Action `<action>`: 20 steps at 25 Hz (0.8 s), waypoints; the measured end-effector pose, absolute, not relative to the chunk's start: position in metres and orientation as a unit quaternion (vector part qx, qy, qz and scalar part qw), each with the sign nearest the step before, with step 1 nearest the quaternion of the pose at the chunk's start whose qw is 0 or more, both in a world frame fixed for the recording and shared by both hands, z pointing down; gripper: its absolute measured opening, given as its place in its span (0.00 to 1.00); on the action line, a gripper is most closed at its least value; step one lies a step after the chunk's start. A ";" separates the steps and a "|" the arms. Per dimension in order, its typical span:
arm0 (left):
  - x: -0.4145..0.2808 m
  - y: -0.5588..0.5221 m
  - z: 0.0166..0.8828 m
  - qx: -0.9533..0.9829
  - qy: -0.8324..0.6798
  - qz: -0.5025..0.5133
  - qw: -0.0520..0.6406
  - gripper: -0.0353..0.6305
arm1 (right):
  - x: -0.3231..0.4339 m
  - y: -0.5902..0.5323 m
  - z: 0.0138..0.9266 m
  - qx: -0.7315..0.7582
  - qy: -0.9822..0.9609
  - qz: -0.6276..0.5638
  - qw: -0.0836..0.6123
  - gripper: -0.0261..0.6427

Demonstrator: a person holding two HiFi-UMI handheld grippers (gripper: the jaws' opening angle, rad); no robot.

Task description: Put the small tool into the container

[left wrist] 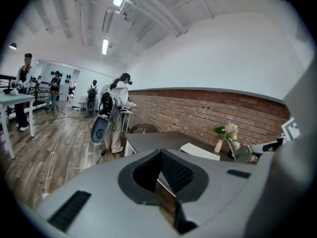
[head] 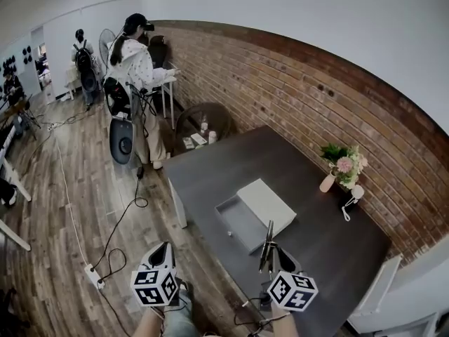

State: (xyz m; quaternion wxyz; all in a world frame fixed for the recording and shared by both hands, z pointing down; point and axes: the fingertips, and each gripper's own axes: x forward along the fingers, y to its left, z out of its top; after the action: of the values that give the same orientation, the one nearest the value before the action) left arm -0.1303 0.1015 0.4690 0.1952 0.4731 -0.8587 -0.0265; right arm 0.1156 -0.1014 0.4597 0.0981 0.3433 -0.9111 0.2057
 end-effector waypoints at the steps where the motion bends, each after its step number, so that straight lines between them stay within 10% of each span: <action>1: -0.138 0.092 0.471 0.479 -0.855 -0.028 0.196 0.05 | 0.111 -0.107 0.459 0.349 -0.909 0.204 0.096 0.07; 20: -0.339 -0.082 0.448 0.579 -0.794 -0.019 0.185 0.05 | -0.040 -0.211 0.431 0.460 -0.863 0.195 0.069 0.07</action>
State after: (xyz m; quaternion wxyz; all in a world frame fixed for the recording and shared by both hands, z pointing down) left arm -0.3386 -0.0819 0.4480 0.1854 0.5791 -0.7937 -0.0194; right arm -0.0403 -0.2114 0.4312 0.0691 0.4604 -0.8633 0.1948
